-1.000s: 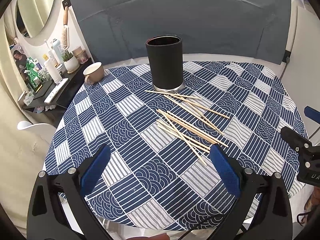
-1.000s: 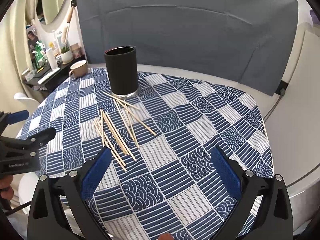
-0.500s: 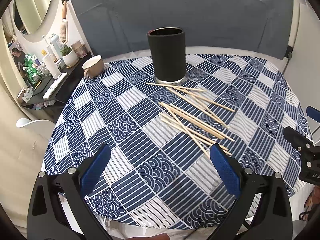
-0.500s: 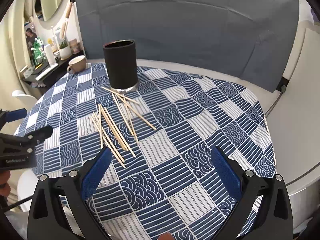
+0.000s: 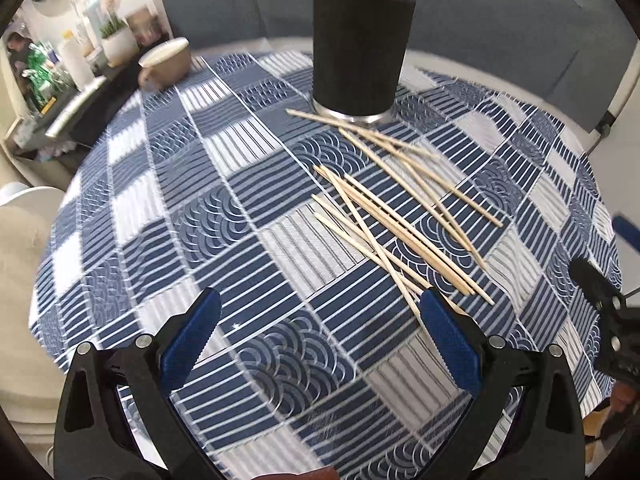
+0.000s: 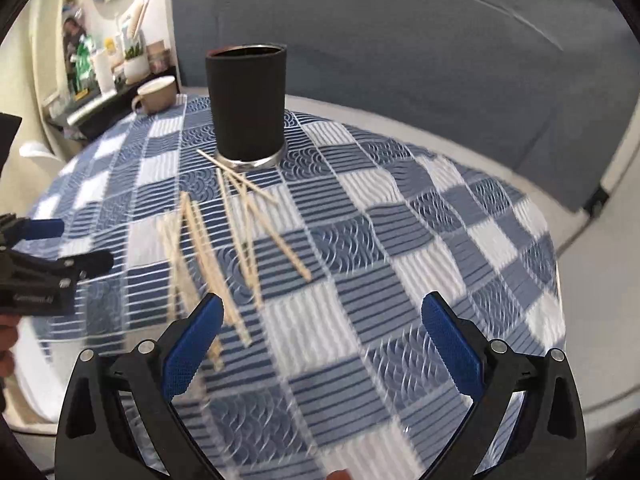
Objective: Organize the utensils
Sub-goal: 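Lower the left tool onto a wooden stick and close it while the right tool grasps another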
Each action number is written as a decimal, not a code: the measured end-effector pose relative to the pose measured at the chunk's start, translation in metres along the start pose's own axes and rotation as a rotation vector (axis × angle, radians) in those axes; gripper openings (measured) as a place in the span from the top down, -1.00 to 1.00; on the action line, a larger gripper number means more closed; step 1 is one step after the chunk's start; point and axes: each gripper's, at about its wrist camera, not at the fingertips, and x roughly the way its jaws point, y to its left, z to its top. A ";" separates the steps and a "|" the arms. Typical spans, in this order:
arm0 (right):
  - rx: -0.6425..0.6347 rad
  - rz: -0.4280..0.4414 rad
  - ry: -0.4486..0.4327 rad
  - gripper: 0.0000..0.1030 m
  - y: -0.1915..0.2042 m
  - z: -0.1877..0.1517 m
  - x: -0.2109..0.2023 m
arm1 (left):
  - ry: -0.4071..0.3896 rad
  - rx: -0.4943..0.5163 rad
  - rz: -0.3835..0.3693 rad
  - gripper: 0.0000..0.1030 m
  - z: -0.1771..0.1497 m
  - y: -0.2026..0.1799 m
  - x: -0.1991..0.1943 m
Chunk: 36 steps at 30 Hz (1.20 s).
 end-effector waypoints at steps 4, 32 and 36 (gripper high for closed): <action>-0.093 0.045 0.027 -0.85 0.005 0.021 0.036 | 0.046 -0.036 -0.027 -0.89 0.008 -0.005 0.029; -0.218 0.303 0.186 -0.88 0.018 0.057 0.157 | 0.145 -0.244 0.065 -0.89 -0.023 0.028 0.055; -0.220 0.303 0.184 -0.88 0.018 0.056 0.158 | 0.139 -0.306 -0.010 -0.89 -0.025 0.040 0.043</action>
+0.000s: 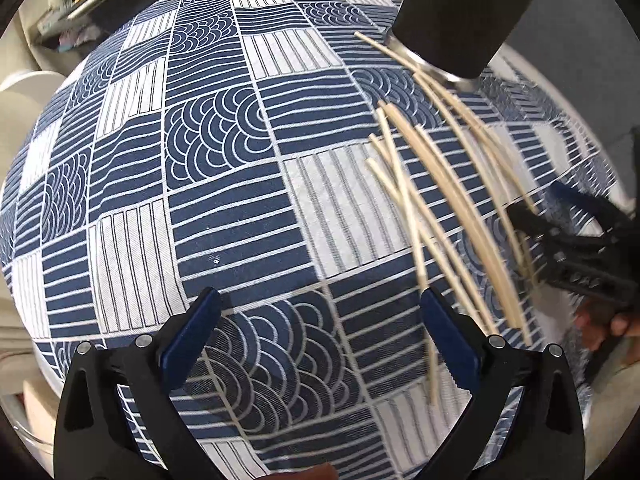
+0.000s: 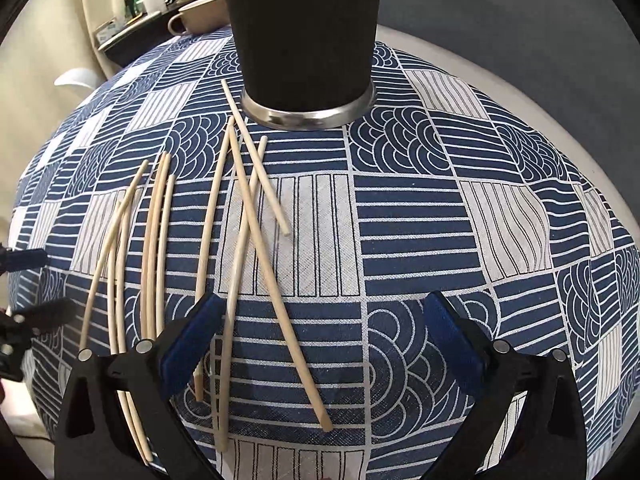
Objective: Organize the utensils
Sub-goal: 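Lower the left tool onto a wooden stick and close it while the right tool grasps another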
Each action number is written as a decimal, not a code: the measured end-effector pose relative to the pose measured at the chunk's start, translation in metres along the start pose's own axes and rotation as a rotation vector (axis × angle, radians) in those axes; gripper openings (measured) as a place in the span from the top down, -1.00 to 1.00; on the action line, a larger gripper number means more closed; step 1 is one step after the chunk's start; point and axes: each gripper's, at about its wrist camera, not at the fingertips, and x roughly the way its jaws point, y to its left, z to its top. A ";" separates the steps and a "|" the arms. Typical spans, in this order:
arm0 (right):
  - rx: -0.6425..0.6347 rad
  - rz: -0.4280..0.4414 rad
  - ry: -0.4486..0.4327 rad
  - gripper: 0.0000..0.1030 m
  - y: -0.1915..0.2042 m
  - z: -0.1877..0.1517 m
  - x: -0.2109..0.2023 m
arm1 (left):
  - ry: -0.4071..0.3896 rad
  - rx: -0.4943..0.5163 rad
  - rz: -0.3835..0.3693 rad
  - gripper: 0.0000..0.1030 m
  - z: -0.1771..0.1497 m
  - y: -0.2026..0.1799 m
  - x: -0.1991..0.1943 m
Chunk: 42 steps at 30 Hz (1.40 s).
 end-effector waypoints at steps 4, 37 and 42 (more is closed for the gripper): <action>-0.006 0.002 -0.002 -0.88 0.002 -0.002 0.000 | -0.016 0.030 0.033 -0.89 -0.002 -0.003 -0.003; 0.012 -0.011 0.135 -0.88 -0.023 0.028 0.017 | -0.031 0.073 0.120 -0.86 -0.002 -0.003 0.009; 0.028 -0.021 0.168 -0.57 -0.020 0.031 0.019 | -0.031 0.054 0.120 -0.02 0.002 0.010 -0.002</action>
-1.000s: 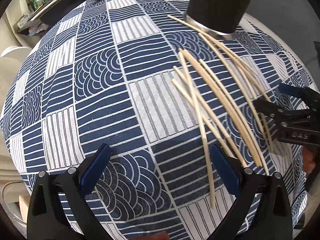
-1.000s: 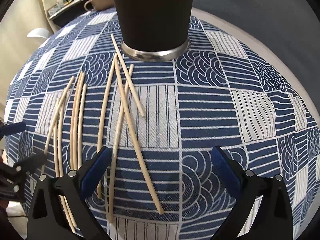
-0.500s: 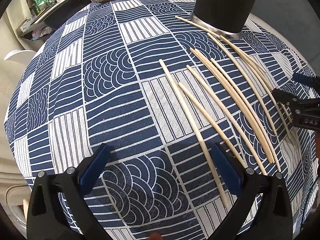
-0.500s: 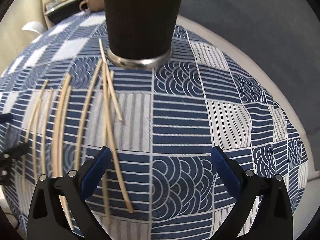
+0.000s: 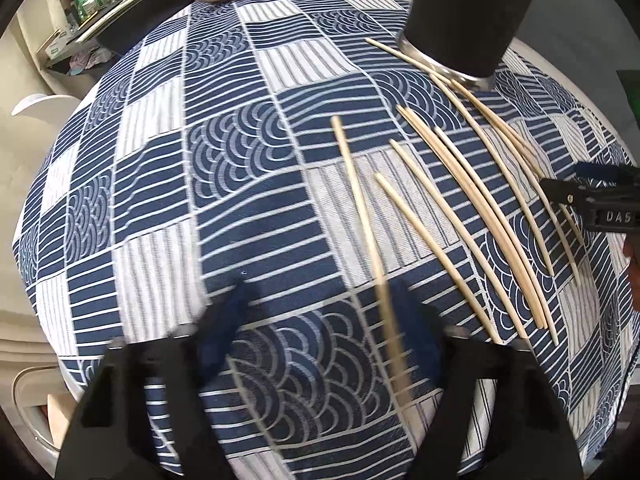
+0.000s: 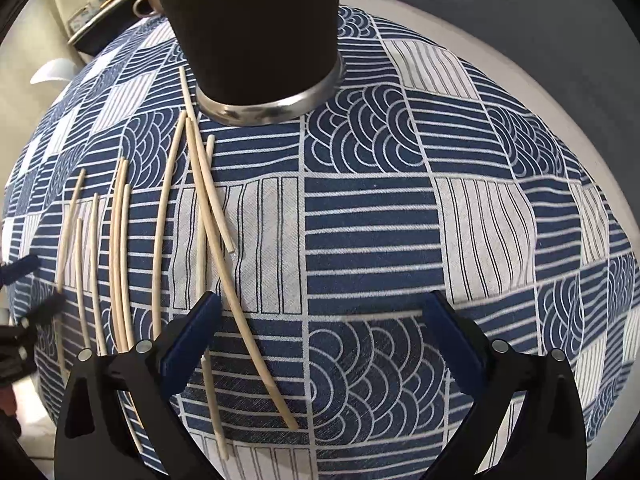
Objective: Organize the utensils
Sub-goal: 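Lower the left tool onto a wooden stick and close it while the right tool grasps another, then lift the held sticks upright with both tools and carry them over the black cup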
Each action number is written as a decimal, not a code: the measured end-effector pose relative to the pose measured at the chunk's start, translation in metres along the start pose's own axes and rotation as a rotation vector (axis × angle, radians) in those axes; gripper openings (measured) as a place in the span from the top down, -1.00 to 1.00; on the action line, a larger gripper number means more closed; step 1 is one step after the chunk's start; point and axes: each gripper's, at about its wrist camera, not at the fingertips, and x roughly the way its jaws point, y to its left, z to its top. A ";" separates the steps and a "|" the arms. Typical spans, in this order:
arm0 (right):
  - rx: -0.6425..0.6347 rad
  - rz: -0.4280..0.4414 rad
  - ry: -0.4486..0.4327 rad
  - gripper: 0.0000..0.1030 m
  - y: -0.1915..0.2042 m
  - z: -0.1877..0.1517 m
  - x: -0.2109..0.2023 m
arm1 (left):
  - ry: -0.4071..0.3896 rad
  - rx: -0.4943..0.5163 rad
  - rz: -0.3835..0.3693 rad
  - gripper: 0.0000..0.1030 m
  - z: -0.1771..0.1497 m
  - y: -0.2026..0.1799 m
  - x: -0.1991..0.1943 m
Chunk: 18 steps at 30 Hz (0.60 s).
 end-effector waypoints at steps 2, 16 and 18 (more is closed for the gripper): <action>-0.037 0.013 -0.025 0.12 0.008 -0.001 -0.007 | 0.008 0.004 -0.005 0.52 0.001 0.005 -0.003; 0.023 0.156 -0.037 0.91 0.028 -0.070 -0.051 | 0.100 0.034 -0.092 0.91 -0.020 0.026 -0.013; 0.080 0.179 -0.073 0.91 0.026 -0.080 -0.066 | 0.086 0.052 -0.097 0.91 -0.021 0.027 -0.021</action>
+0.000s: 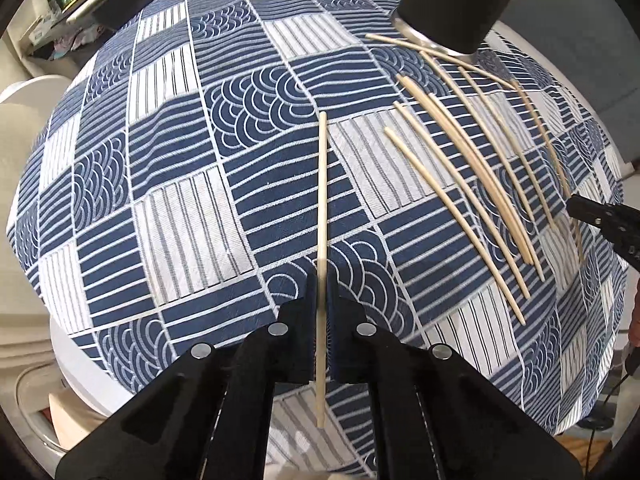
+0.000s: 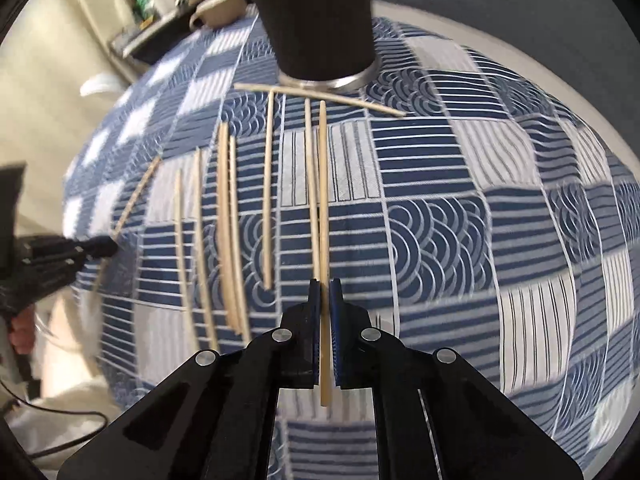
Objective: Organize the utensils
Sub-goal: 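Lift the held sticks upright with both tools and carry them over the black cup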
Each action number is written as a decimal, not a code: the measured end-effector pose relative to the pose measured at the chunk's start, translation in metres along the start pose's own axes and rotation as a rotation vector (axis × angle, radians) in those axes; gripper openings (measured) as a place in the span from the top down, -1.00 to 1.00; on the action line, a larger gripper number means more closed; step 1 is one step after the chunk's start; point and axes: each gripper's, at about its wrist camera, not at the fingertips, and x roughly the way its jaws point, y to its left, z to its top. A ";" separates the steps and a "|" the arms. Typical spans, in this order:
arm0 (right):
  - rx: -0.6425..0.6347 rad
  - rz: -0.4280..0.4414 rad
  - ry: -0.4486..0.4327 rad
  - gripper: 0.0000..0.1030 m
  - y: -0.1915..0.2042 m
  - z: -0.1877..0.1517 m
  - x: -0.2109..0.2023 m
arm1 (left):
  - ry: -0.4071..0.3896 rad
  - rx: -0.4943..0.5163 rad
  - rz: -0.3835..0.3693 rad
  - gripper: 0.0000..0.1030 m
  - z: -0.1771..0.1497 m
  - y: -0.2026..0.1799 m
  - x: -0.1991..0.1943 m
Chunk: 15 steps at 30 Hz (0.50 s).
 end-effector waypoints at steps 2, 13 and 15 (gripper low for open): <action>0.036 0.012 -0.043 0.91 0.000 -0.007 -0.015 | -0.023 0.014 -0.002 0.91 -0.001 -0.003 -0.010; 0.115 -0.014 -0.268 0.91 -0.002 0.009 -0.089 | -0.191 0.111 -0.045 0.91 0.048 -0.006 -0.069; 0.119 -0.036 -0.297 0.91 0.000 0.015 -0.095 | -0.207 0.125 -0.051 0.91 0.057 -0.005 -0.073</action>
